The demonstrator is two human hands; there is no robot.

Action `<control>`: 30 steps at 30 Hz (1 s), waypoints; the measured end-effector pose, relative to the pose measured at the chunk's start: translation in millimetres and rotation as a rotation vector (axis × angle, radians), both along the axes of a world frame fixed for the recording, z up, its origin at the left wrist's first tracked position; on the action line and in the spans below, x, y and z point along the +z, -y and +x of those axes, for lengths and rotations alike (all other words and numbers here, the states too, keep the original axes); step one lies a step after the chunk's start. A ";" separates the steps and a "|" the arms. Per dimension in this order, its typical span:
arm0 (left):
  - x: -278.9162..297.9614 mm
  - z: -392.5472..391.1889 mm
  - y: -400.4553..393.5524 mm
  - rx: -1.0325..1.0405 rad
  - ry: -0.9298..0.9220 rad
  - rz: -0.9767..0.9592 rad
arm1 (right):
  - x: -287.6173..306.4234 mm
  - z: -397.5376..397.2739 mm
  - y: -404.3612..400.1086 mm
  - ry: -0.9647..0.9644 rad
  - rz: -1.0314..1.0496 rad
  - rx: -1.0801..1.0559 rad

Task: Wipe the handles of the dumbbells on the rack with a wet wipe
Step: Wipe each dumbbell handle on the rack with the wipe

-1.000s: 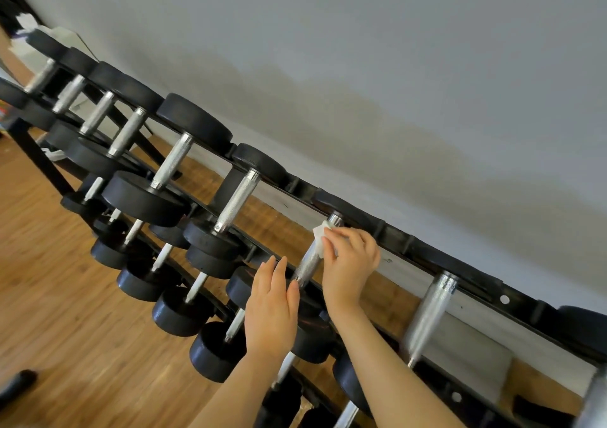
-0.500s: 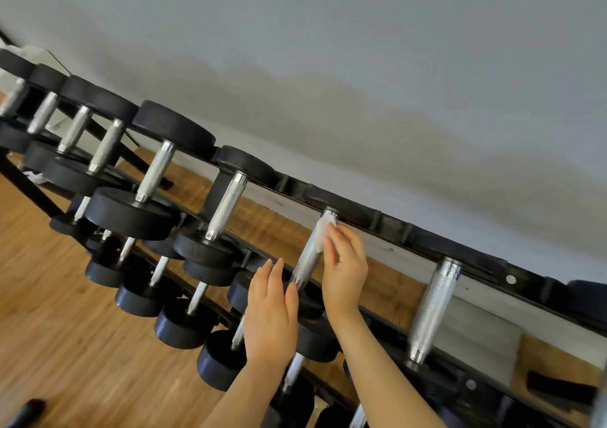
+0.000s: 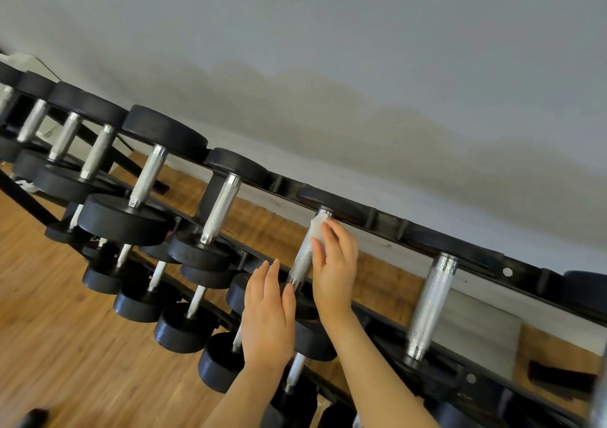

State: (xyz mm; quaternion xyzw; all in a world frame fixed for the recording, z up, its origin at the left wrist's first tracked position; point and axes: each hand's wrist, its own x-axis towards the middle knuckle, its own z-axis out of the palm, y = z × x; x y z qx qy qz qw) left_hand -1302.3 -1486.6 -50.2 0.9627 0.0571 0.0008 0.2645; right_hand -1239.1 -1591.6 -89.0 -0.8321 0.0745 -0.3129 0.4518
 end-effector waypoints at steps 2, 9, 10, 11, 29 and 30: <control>-0.2 0.1 -0.5 -0.004 -0.003 -0.007 | 0.0 1.2 -1.8 -0.003 0.016 -0.002; 0.8 0.4 -0.1 0.013 -0.006 -0.034 | -1.4 -7.8 -5.3 -0.029 0.107 0.005; 1.1 0.2 -0.1 0.014 -0.007 -0.037 | -0.8 -8.6 -6.3 -0.039 0.131 0.001; 0.9 0.6 0.0 0.013 -0.007 -0.041 | 1.1 -7.0 -6.5 -0.051 0.161 -0.003; -3.1 2.5 -4.2 0.013 0.025 -0.028 | 13.0 5.6 -4.3 -0.128 0.369 -0.052; -3.1 2.8 -4.1 0.011 0.025 -0.031 | 12.9 2.4 -5.6 -0.125 0.369 -0.049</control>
